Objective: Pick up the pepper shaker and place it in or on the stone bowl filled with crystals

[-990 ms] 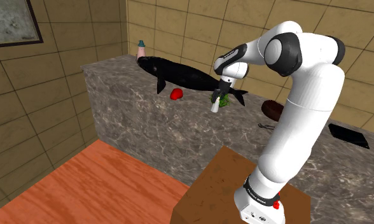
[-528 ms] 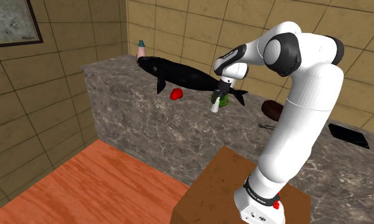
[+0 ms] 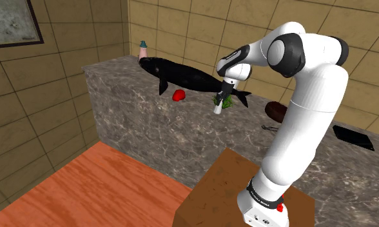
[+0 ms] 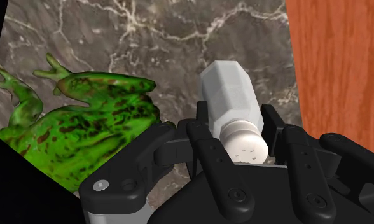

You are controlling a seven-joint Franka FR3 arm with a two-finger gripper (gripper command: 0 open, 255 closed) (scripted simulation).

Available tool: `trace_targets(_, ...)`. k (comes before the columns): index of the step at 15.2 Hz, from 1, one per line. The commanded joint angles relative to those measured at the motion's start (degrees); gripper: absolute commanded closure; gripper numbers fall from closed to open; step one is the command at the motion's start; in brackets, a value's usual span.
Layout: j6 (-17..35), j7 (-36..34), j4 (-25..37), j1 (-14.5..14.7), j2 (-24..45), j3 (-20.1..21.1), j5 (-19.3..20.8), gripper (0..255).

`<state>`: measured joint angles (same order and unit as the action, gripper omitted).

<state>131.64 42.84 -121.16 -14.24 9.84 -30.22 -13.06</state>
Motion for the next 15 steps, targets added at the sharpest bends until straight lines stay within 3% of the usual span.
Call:
trace_targets(1,-0.01,0.0,-0.02,0.01,0.01,0.01,0.0,255)
trace_targets(15,-8.82,-3.7,4.46,0.76,-5.43,-0.79,4.63,255)
